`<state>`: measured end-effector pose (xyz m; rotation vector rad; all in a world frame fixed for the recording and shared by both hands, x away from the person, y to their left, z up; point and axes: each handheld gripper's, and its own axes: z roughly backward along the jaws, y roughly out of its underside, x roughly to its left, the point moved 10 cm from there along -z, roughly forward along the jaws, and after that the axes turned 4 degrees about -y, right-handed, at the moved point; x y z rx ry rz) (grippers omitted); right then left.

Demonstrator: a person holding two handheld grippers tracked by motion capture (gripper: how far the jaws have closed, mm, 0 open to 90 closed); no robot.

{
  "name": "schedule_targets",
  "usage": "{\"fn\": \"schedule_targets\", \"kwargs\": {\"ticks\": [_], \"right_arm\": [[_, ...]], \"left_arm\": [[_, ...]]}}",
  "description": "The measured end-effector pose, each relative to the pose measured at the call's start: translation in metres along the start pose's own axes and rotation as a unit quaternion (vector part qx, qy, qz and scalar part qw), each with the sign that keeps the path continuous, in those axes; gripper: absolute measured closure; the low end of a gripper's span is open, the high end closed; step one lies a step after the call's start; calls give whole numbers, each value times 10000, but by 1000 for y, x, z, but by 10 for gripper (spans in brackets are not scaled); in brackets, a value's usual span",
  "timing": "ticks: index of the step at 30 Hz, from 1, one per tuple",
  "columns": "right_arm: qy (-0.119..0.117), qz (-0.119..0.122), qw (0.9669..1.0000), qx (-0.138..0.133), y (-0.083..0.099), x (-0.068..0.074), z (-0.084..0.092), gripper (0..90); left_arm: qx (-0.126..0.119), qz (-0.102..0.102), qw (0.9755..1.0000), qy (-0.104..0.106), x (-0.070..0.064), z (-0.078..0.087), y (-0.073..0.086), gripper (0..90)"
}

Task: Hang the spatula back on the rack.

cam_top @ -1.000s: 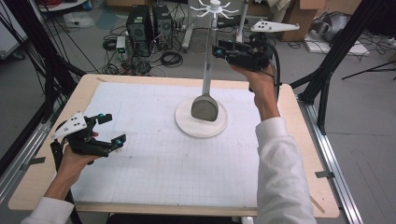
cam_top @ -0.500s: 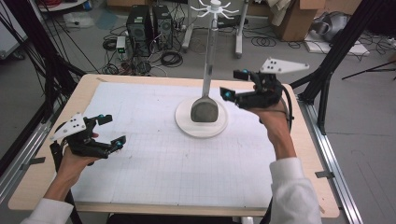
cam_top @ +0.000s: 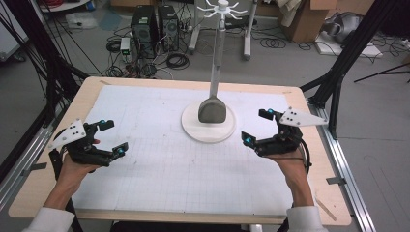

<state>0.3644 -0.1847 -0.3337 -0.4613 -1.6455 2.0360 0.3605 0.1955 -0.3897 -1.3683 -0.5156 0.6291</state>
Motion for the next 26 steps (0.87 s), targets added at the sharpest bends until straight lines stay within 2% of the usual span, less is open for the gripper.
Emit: {"fn": "schedule_targets", "kwargs": {"ticks": [6, 10, 15, 18, 26], "right_arm": [[110, -79, 9999, -83, 27, 2, 12, 4], [293, -100, 9993, -201, 42, -1, 17, 4], [392, -118, 9987, -304, 60, -3, 22, 4], [445, -227, 9984, -254, 70, -6, 23, 4], [529, -312, 9979, -229, 82, -10, 28, 4]], "left_arm": [[-10, -11, 10000, 12, -1, 2, 2, 17], [0, 17, 10000, 5, 0, 3, 6, 17], [40, 81, 10000, -12, 1, 5, 10, 17], [60, 69, 10000, -33, 2, 5, 12, 17], [105, 53, 9999, -56, 1, 4, 14, 17]]}}
